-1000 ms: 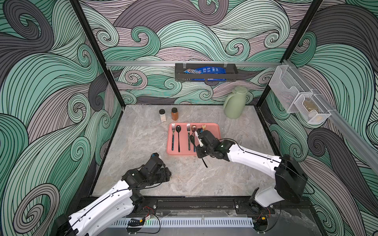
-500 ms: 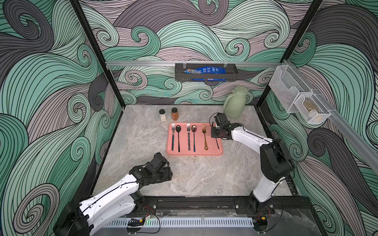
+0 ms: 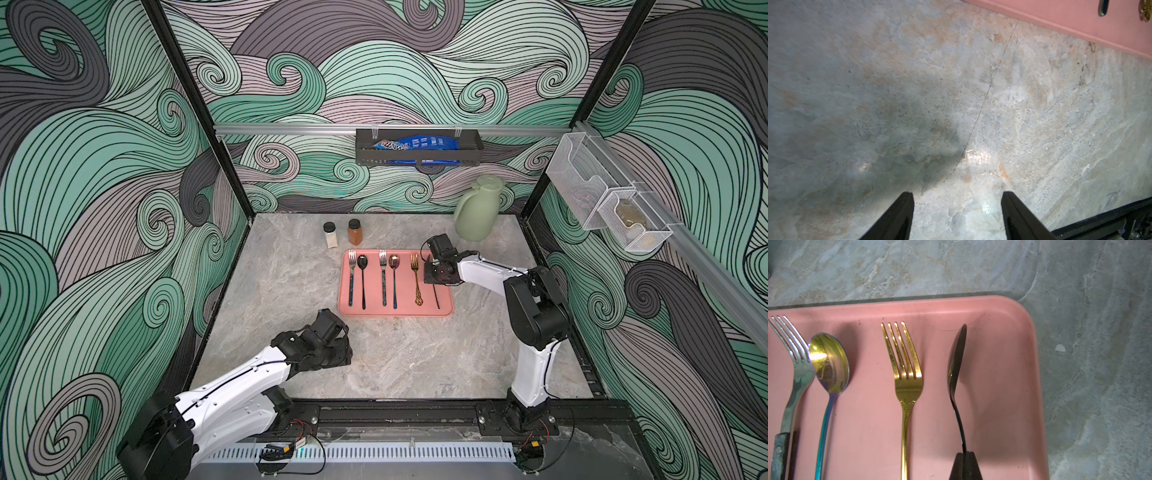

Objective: Set the spoon and fork side by side
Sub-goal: Place the spoon on the tray.

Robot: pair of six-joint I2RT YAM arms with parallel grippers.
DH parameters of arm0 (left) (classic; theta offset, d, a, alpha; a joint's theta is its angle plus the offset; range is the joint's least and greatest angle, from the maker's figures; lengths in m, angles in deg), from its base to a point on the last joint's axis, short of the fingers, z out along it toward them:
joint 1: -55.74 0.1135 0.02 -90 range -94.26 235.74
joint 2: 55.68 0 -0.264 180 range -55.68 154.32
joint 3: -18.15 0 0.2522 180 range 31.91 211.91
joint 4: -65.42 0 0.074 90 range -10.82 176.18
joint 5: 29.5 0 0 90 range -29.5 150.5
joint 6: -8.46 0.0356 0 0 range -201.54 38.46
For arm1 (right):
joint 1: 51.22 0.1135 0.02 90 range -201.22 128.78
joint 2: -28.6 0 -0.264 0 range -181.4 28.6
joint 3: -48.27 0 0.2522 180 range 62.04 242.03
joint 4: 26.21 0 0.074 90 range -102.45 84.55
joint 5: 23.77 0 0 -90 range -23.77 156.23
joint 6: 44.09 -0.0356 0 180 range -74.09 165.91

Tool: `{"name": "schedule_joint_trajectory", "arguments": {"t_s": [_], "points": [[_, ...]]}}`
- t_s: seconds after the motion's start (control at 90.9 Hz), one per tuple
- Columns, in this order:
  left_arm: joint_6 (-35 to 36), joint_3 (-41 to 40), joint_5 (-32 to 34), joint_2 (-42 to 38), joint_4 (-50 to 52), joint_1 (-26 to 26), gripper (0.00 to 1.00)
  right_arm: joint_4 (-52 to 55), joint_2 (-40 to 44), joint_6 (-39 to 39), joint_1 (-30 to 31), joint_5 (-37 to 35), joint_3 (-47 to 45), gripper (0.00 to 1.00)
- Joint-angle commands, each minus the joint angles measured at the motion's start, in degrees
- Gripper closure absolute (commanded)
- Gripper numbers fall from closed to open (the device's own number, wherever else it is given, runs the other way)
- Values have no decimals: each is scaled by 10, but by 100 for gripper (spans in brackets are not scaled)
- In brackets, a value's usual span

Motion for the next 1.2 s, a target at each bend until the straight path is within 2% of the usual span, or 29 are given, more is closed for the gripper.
{"name": "schedule_joint_trajectory", "arguments": {"t_s": [0.0,0.099,0.176,0.286,0.374,0.649,0.804,1.002,1.189], "points": [[10,21,9,3,2,3,29,-6,-12,-8,-4,14,11,97],[10,22,8,3,3,3,29,-8,-16,-7,-11,24,16,96],[10,22,9,3,4,4,29,-10,-19,-5,-15,42,18,92],[12,23,9,3,3,3,29,-13,-18,-6,-16,50,17,74],[12,25,9,5,4,4,29,-10,-12,-6,-18,55,17,70],[10,27,2,17,6,4,29,-27,17,2,-25,88,-3,69],[9,29,-3,25,7,4,29,-31,6,9,-25,106,1,65],[10,32,-5,32,11,4,29,-32,-15,1,-24,110,4,65],[9,32,-1,32,10,4,29,-29,-24,-9,-19,103,4,72]]}}
